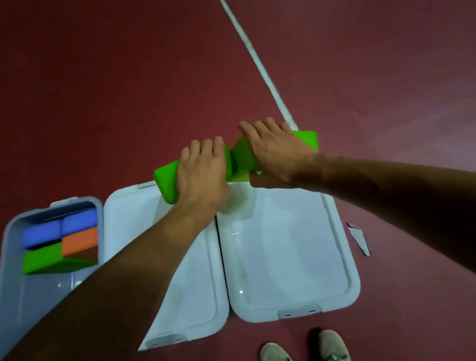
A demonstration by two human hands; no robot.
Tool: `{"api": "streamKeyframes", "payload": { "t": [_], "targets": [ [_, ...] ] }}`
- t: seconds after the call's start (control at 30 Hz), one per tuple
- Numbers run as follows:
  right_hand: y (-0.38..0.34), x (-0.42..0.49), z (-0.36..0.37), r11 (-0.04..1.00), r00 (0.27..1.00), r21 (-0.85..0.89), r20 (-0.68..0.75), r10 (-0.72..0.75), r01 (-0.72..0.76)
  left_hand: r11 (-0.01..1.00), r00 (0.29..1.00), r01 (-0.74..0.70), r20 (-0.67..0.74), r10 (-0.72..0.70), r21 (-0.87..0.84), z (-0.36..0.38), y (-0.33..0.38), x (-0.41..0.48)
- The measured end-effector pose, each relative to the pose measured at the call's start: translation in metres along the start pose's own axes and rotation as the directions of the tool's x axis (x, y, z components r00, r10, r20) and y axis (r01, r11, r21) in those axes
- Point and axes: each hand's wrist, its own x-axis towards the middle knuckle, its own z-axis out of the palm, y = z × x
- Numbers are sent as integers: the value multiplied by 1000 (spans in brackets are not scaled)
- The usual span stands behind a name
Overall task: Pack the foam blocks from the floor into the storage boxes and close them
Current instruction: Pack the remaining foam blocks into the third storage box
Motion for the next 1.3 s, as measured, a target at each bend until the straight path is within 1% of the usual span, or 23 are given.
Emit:
{"api": "streamKeyframes", "payload": {
  "t": [0.13,0.27,0.33,0.43,0.53,0.63,0.7,0.73,0.8,0.87,0.93,1.0,1.07,1.1,1.13,1.2,1.3],
  "targets": [
    [-76,50,12,989,989,-30,29,-142,143,992,992,118,41,-116,-49,22,-76,-26],
    [-143,84,33,964,962,-15,73,-264,266,980,979,170,130,-155,-108,53,-141,-66],
    [-171,96,48,945,938,3,116,-326,328,968,964,207,200,-177,-144,71,-165,-84],
    [-202,111,77,923,896,95,222,-386,374,946,921,277,327,-211,-170,100,-191,-108],
    [-217,120,95,917,865,174,306,-398,360,935,890,312,396,-225,-170,122,-203,-128],
    [-224,124,104,912,852,173,329,-409,371,922,887,346,380,-262,-172,133,-206,-133],
    [-224,126,106,909,832,78,378,-406,408,925,889,337,382,-252,-175,136,-208,-130],
    [-223,127,107,911,829,7,412,-378,413,928,887,330,393,-244,-169,137,-210,-127],
    [-221,132,106,930,837,-75,466,-287,361,933,864,337,435,-254,-125,138,-219,-118],
    [-222,140,105,944,852,-59,451,-264,324,941,849,334,453,-271,-64,138,-230,-106],
    [-227,150,103,946,875,-33,390,-286,324,951,862,308,432,-266,-30,137,-245,-100],
    [-234,162,98,953,894,4,345,-286,303,957,890,290,366,-272,5,135,-266,-102],
    [-249,177,91,957,908,32,308,-284,289,954,918,293,262,-297,56,134,-295,-107],
    [-260,185,87,956,914,47,284,-291,289,950,922,305,232,-311,64,131,-311,-109],
    [-273,193,82,953,917,67,261,-301,294,944,913,323,244,-328,60,127,-328,-113],
    [-304,209,72,947,919,98,230,-321,306,923,873,380,311,-377,51,121,-359,-121],
    [-358,225,68,928,905,100,206,-372,359,911,841,400,356,-408,101,120,-402,-142]
  ]
}}
